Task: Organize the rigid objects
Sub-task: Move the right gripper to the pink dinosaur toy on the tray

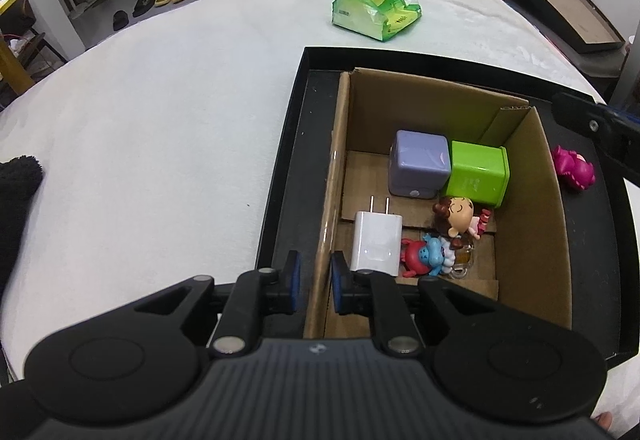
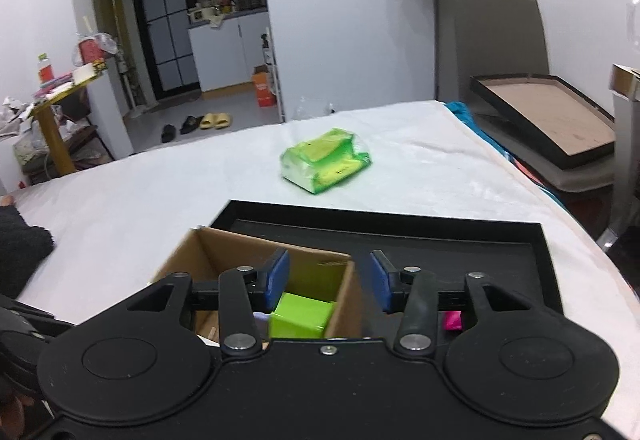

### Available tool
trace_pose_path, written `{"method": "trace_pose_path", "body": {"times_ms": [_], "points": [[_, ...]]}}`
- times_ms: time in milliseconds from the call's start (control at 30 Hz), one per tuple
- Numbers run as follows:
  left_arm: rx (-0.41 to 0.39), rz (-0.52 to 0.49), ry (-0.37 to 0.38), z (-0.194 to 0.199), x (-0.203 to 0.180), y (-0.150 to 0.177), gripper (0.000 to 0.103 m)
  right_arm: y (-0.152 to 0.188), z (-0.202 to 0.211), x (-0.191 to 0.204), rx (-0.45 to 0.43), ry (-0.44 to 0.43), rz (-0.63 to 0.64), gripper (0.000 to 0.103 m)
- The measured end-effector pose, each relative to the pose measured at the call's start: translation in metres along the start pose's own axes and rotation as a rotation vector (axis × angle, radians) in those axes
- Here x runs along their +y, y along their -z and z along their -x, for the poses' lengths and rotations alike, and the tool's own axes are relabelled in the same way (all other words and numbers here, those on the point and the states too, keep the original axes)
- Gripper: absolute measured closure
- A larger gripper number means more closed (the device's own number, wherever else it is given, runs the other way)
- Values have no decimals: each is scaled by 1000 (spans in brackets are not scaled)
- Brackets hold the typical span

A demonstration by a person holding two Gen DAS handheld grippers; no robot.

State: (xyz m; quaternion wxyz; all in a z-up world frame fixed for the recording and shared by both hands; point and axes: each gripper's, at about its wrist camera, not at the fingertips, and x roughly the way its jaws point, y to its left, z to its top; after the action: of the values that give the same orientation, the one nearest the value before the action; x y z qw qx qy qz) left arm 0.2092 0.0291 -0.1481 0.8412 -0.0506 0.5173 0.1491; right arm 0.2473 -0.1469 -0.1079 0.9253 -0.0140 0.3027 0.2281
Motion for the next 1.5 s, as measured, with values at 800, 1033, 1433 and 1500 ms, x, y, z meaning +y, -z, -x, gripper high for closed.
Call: {"method": "trace_pose_path", "body": {"times_ms": [800, 1033, 1433, 1500], "points": [[20, -16, -91, -2, -24, -19, 84, 17, -34, -53, 88, 181, -90, 33], [17, -14, -115, -11, -33, -30, 76, 23, -48, -80, 125, 218, -147, 20], [21, -48, -181, -32, -51, -48, 64, 41, -76, -112, 207, 249, -224, 11], [25, -61, -189, -35, -53, -49, 64, 44, -81, -113, 223, 253, -224, 11]]}}
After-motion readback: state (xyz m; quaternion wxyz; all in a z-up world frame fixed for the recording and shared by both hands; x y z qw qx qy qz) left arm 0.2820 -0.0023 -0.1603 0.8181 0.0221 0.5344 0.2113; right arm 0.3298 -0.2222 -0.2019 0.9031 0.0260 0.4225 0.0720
